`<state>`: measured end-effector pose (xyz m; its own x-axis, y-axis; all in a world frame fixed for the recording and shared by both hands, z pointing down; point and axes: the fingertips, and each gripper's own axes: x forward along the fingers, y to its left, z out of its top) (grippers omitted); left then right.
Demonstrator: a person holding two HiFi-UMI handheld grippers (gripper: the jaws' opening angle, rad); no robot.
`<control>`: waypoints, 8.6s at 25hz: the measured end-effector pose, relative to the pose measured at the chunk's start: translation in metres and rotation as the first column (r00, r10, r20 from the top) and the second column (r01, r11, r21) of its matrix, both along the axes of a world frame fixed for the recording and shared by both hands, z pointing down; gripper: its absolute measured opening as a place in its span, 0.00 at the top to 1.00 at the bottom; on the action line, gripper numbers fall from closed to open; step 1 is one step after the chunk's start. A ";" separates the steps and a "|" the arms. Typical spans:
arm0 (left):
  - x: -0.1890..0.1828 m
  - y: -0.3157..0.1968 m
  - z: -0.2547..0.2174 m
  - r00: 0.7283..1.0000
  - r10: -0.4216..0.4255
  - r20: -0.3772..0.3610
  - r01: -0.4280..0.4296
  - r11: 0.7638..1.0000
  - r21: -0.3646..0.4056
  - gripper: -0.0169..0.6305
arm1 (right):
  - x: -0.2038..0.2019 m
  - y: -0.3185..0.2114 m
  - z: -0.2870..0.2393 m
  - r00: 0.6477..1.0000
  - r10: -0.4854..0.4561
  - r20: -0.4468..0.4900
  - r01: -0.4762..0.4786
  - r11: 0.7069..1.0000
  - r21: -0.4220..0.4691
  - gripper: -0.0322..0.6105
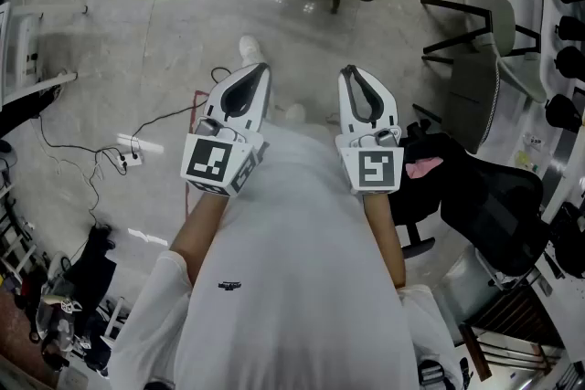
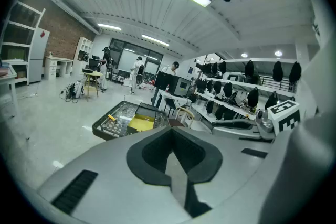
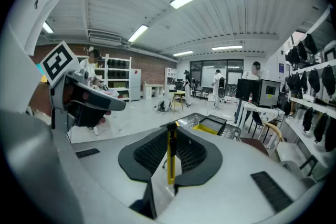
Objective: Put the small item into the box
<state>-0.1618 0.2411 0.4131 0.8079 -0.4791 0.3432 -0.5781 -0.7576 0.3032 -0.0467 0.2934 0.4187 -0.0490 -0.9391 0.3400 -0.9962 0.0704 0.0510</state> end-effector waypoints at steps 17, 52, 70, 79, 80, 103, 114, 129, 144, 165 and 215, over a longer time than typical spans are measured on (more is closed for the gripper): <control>-0.002 0.078 -0.054 0.999 0.034 -0.020 -0.032 0.995 0.099 0.97 | 0.007 0.076 -0.051 0.992 0.042 0.122 -0.060 0.987 0.149 0.88; 0.118 -0.174 -0.048 0.996 0.048 -0.078 -0.046 0.999 0.029 0.97 | 0.115 -0.181 -0.069 0.994 0.029 0.101 -0.043 0.990 0.137 0.88; 0.146 -0.293 -0.050 0.994 -0.059 -0.088 0.060 0.998 0.012 0.97 | 0.145 -0.316 -0.072 0.990 -0.070 0.120 0.055 0.991 0.123 0.88; 0.159 -0.299 -0.052 0.992 -0.120 -0.036 0.121 0.992 0.019 0.97 | 0.166 -0.335 -0.061 0.975 -0.174 0.134 0.162 0.982 0.098 0.88; 0.162 -0.300 -0.051 0.992 -0.124 -0.030 0.124 0.992 0.018 0.97 | 0.169 -0.337 -0.060 0.974 -0.180 0.137 0.168 0.981 0.094 0.88; 0.179 -0.339 -0.017 0.973 -0.231 -0.003 0.231 0.973 0.003 0.97 | 0.189 -0.423 0.058 0.945 -0.311 0.099 0.312 0.950 0.010 0.88; 0.182 -0.358 0.014 0.960 -0.278 0.024 0.279 0.960 -0.030 0.97 | 0.185 -0.463 0.169 0.930 -0.348 0.117 0.365 0.911 -0.191 0.88; 0.195 -0.384 0.073 0.951 -0.300 0.072 0.307 0.945 -0.115 0.97 | 0.171 -0.489 0.301 0.884 -0.435 0.173 0.462 0.747 -0.479 0.88; 0.203 -0.393 0.080 0.959 -0.270 0.083 0.278 0.952 -0.124 0.97 | 0.173 -0.493 0.360 0.889 -0.423 0.175 0.430 0.642 -0.635 0.87; 0.200 -0.363 0.031 0.974 -0.226 0.020 0.227 0.972 -0.062 0.97 | 0.178 -0.450 0.248 0.903 -0.414 0.119 0.414 0.760 -0.501 0.86; 0.186 -0.317 -0.115 0.975 -0.192 -0.111 0.209 0.962 0.173 0.97 | 0.196 -0.339 -0.110 0.953 -0.300 0.028 0.290 0.938 0.190 0.95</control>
